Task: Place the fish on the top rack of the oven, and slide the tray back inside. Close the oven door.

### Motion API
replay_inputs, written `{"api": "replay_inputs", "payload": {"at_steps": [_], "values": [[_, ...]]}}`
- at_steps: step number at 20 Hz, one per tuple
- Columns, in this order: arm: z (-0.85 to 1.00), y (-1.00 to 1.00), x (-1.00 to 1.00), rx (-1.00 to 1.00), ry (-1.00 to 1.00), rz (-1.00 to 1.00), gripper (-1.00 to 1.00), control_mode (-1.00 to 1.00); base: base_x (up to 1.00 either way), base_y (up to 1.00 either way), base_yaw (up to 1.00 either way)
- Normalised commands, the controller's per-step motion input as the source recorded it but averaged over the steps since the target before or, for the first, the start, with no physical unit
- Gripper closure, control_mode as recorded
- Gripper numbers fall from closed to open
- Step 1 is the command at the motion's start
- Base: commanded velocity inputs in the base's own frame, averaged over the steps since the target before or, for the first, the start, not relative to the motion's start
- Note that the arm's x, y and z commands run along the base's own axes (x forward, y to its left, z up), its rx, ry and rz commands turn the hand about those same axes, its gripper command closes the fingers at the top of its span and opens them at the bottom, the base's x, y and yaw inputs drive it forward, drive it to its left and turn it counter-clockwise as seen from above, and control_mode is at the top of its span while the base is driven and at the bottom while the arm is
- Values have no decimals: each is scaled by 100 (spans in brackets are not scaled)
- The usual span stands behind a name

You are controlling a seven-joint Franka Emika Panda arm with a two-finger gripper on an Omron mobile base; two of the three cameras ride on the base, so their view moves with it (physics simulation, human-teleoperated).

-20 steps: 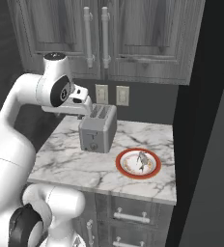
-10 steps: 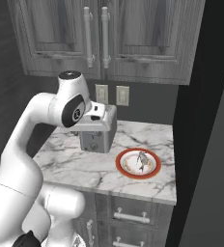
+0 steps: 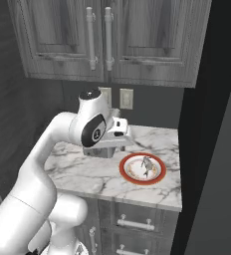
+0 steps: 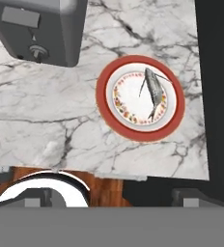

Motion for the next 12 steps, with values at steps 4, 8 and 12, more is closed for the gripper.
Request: {"api": "replay_inputs", "payload": {"at_steps": [4, 8, 12], "values": [[-43, -70, 13, 8, 0, 0, -100, -100, 0, 0, 0], [-41, -54, 15, 10, -2, 0, -100, -100, 0, 0, 0], [-28, -21, 24, 5, 0, 0, -100, -100, 0, 0, 0]]}}
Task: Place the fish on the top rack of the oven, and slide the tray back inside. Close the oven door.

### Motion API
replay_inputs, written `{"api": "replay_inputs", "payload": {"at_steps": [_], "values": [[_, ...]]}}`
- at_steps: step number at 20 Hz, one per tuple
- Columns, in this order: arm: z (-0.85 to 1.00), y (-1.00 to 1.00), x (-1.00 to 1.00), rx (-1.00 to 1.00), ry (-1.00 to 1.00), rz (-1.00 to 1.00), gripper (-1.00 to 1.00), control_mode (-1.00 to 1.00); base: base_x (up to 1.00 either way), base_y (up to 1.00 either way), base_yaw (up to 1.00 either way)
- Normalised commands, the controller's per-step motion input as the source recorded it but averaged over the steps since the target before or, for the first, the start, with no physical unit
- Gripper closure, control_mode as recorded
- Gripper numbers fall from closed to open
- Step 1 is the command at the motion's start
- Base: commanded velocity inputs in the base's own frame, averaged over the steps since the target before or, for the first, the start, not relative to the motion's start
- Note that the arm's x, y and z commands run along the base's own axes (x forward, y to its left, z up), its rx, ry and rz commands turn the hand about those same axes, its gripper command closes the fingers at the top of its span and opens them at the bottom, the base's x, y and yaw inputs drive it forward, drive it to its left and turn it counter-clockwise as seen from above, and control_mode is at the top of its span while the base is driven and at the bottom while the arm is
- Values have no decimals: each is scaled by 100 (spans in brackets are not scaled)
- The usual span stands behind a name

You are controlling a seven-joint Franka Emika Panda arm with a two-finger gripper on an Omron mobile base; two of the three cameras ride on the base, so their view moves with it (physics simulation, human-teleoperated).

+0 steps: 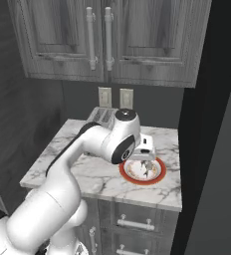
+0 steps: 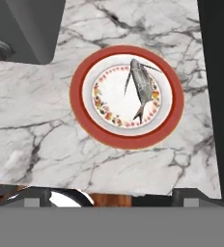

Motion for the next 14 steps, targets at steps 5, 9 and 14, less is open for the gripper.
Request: {"api": "replay_inputs", "payload": {"at_steps": [5, 9, 14], "values": [[-20, -3, 48, 1, 0, 0, -100, -100, 0, 0, 0], [-28, -4, 54, 0, 0, 0, -100, -100, 0, 0, 0], [-28, -20, 36, 0, 0, 0, -100, -100, 0, 0, 0]]}}
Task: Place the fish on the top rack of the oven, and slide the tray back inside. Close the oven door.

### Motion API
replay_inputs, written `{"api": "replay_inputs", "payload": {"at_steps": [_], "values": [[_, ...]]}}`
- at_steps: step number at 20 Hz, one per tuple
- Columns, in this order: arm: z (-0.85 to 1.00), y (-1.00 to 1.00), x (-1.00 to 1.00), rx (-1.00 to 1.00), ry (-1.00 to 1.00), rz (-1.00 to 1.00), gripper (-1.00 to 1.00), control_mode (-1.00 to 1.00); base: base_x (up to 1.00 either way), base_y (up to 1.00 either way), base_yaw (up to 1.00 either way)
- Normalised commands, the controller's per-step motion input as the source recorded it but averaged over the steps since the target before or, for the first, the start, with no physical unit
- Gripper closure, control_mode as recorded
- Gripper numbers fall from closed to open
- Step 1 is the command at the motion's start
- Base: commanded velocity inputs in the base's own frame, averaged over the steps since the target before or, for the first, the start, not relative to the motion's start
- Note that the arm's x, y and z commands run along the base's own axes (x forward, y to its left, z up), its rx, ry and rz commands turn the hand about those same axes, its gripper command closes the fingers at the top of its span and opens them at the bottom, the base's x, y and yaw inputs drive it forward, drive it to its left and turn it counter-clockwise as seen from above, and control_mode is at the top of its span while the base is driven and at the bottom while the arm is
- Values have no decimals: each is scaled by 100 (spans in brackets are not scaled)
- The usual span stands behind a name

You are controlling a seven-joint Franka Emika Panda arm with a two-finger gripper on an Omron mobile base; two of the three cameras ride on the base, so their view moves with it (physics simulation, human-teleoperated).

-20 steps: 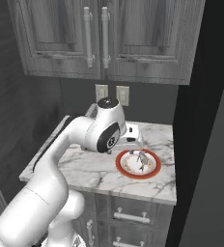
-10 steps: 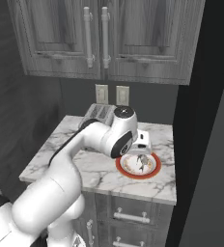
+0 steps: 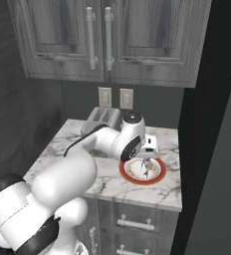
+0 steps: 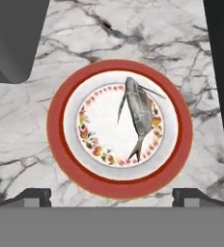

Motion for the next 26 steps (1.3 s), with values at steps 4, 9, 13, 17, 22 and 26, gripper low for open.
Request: {"api": "replay_inputs", "payload": {"at_steps": [4, 9, 13, 17, 22, 26], "values": [[-27, -17, 36, 0, 0, 0, -100, -100, 0, 0, 0], [-22, -13, 31, 1, 2, 3, -100, -100, 0, 0, 0], [-28, -16, 20, 0, 1, 10, -100, -100, 0, 0, 0], [-28, -12, 24, 0, 0, 10, -100, -100, 0, 0, 0], [-26, -8, 25, 0, 0, 10, -100, -100, 0, 0, 0], [-29, -4, 20, 0, 0, 9, -100, -100, 0, 0, 0]]}}
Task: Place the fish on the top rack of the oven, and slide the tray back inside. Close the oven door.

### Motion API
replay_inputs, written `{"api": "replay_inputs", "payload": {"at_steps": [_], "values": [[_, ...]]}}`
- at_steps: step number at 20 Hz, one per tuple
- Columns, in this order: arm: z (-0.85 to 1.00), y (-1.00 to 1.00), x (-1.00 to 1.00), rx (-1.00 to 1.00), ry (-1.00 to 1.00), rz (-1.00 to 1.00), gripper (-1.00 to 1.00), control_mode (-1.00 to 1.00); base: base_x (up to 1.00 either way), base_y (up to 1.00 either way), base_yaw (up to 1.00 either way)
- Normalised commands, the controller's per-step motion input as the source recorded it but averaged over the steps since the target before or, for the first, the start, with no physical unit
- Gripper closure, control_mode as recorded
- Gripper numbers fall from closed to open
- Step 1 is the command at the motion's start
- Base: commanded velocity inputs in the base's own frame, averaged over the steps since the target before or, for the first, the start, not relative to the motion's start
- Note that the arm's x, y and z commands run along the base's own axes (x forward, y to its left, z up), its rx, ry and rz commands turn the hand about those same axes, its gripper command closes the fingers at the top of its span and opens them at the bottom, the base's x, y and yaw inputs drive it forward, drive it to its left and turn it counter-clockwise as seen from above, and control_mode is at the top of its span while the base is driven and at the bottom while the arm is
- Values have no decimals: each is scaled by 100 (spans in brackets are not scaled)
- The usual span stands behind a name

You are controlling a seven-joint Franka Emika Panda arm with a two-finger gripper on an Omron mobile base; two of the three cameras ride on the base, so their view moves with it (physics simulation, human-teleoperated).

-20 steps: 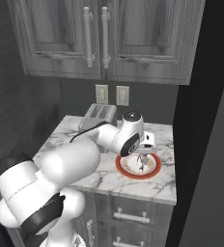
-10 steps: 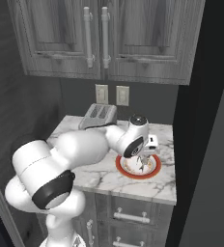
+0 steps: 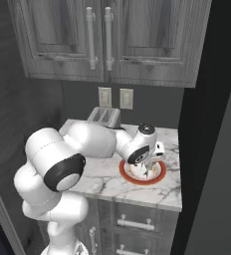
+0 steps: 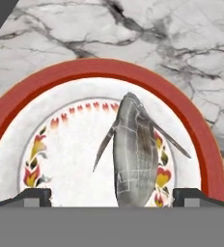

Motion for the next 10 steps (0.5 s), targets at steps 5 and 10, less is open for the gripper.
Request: {"api": "replay_inputs", "payload": {"at_steps": [5, 10], "values": [[-33, -3, 16, 0, 0, 7, -100, -100, 0, 0, 0], [-30, -11, 14, 0, 0, 6, -100, -100, 0, 0, 0]]}}
